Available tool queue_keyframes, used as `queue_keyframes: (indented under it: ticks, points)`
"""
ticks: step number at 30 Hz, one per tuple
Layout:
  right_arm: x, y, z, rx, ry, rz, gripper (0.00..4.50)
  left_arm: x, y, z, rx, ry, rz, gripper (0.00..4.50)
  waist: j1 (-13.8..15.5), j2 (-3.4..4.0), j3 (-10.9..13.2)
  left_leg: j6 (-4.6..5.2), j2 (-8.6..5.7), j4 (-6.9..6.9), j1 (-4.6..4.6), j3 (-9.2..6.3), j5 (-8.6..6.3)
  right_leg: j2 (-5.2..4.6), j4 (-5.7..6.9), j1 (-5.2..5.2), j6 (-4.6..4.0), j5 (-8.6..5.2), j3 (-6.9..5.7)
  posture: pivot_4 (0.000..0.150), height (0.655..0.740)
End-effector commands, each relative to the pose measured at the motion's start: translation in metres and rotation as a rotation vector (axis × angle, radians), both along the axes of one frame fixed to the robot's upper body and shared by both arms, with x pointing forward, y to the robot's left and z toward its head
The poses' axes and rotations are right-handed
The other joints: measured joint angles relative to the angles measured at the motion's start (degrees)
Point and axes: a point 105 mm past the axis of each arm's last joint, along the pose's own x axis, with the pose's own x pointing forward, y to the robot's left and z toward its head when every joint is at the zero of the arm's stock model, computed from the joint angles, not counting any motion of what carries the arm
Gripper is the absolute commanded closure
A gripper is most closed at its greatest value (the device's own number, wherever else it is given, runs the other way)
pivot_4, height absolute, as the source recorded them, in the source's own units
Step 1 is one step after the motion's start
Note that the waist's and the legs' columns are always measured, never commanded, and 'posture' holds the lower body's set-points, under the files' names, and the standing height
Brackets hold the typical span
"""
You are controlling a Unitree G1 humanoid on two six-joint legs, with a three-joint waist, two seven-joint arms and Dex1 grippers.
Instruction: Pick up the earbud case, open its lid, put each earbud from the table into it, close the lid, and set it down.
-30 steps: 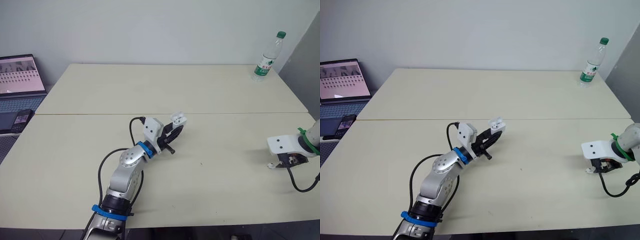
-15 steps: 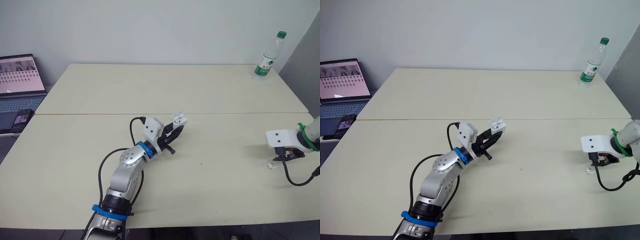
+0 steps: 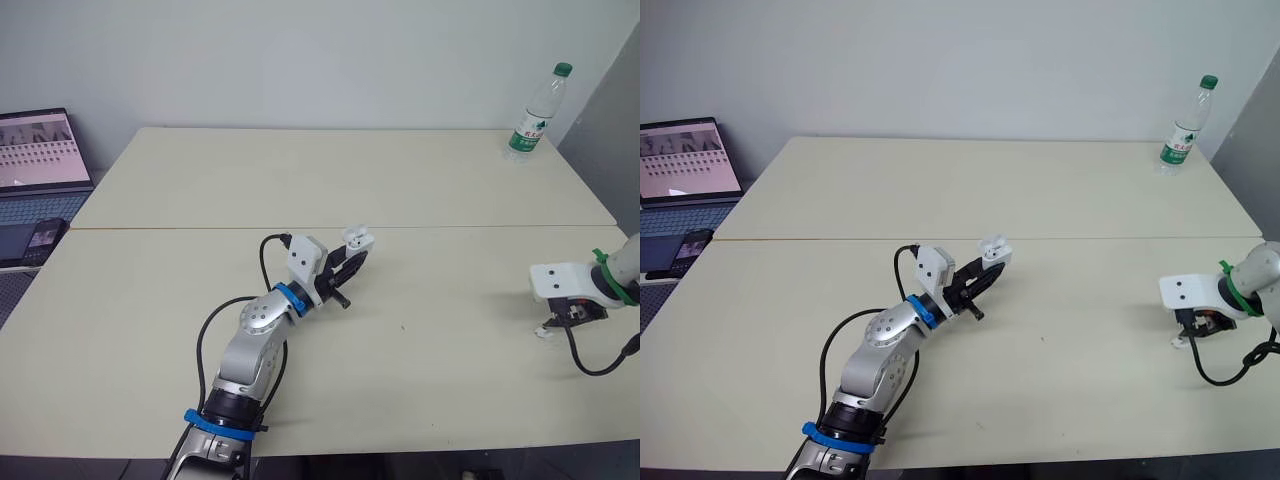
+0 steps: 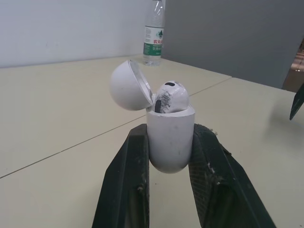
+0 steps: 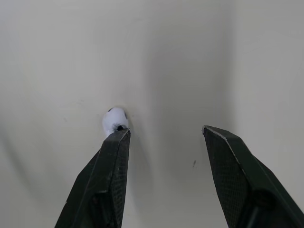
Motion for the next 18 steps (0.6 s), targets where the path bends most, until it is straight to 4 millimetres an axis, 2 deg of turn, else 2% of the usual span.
queue_keyframes:
  ticks: [1,18]
  points:
    - [-0.003,-0.002,0.012,0.003,-0.017,-0.002,2.0,-0.002,-0.002,0.011,-0.013,-0.052,-0.007,3.76,0.01,0.0,0.0,0.0,0.0,0.0,0.0,-0.01,0.0,0.0,0.0,0.0,0.0,0.0,0.0,0.15,0.7362]
    - [-0.02,0.003,0.014,0.031,0.059,-0.028,2.0,-0.001,-0.003,0.01,-0.012,-0.048,-0.008,3.76,0.0,0.0,0.0,0.0,0.0,0.0,0.0,-0.01,0.0,0.0,0.0,0.0,0.0,0.0,0.0,0.15,0.7362]
